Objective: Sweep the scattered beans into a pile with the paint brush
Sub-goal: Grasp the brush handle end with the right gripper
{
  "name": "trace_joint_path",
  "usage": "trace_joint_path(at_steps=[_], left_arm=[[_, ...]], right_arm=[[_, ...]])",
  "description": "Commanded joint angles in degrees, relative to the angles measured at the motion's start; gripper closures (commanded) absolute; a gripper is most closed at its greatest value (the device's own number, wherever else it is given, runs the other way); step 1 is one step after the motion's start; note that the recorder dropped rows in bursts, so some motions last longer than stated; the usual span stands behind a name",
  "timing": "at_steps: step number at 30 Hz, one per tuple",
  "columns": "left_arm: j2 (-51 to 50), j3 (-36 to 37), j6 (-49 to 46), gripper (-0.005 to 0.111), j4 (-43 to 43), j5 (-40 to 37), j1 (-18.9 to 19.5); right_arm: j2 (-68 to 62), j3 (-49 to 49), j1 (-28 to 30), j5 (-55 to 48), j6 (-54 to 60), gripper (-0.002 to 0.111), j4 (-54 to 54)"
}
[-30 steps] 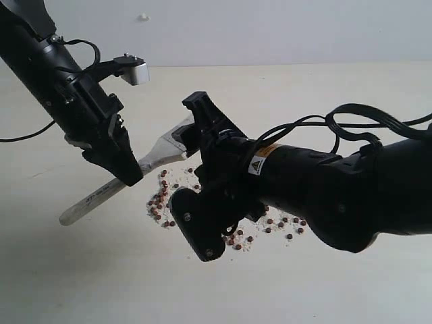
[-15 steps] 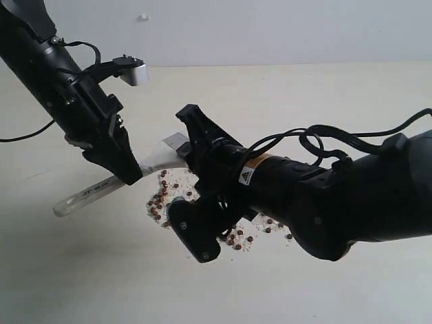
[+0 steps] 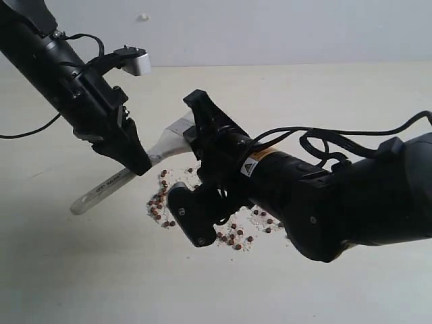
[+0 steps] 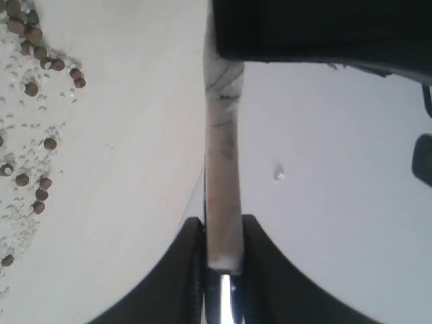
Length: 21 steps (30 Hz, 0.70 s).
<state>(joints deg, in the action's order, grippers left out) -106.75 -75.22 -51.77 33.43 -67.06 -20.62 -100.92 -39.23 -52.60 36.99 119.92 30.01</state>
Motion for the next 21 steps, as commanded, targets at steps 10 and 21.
trace_joint_path(at_steps=[10,21], left_arm=[[0.4,-0.2,0.3,0.049,-1.1,-2.9,0.1],[0.4,-4.7,0.3,0.049,-2.7,-2.9,0.1]], right_arm=[[-0.1,-0.1,-2.0,6.4,1.3,0.108,7.2],[-0.1,-0.1,-2.0,6.2,1.3,0.108,11.5]])
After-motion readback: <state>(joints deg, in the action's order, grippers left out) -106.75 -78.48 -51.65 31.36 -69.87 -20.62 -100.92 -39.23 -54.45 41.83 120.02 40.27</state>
